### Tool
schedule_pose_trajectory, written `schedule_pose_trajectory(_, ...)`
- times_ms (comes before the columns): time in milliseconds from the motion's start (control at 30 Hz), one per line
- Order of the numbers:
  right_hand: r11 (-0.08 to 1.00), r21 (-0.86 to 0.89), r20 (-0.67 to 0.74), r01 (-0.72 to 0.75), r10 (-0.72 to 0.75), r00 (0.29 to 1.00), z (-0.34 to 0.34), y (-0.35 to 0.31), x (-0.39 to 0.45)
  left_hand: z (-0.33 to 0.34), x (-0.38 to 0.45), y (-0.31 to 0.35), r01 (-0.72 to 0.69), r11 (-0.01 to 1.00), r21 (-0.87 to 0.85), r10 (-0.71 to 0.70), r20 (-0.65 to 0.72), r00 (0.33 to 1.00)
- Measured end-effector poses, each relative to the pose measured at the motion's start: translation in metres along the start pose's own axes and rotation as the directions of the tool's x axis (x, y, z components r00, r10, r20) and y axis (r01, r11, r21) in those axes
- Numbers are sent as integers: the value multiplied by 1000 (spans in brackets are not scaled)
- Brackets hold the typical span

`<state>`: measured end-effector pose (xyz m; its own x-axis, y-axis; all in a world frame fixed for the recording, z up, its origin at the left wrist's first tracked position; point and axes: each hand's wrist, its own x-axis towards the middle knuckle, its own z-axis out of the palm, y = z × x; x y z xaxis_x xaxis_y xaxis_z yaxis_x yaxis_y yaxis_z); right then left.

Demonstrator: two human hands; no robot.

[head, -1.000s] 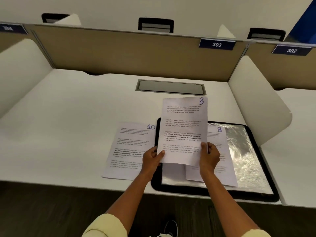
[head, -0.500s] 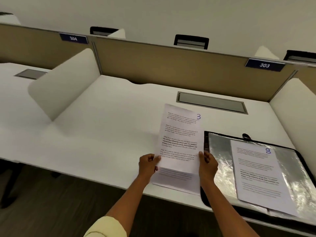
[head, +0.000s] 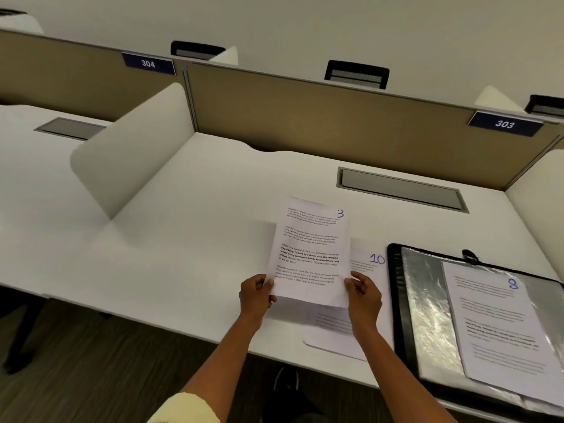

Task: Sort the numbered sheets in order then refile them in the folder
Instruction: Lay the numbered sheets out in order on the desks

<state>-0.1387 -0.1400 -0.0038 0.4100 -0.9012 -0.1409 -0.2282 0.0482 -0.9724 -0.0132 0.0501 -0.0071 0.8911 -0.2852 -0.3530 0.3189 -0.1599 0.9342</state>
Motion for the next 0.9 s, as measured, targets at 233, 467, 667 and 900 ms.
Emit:
schedule_pose_trajectory(233, 1000, -22, 7, 8, -8, 1000, 40, -7, 34, -7, 48, 10, 33, 999, 33, -32, -49, 998)
schedule_pose_trajectory(467, 996, -72, 36, 43, -41, 999, 78, -18, 80, -5, 112, 30, 68, 996, 60, -63, -84, 994)
schedule_pose_trajectory(667, 988, -140, 39, 59, -54, 998, 96, -25, 137, 20, 162, 49, 82, 995, 58, -78, -60, 995)
schedule_pose_trajectory(900, 965, -252, 22, 71, -68, 997, 109, -31, 200, 54, 213, 61, 114, 990, 80, -112, -32, 993)
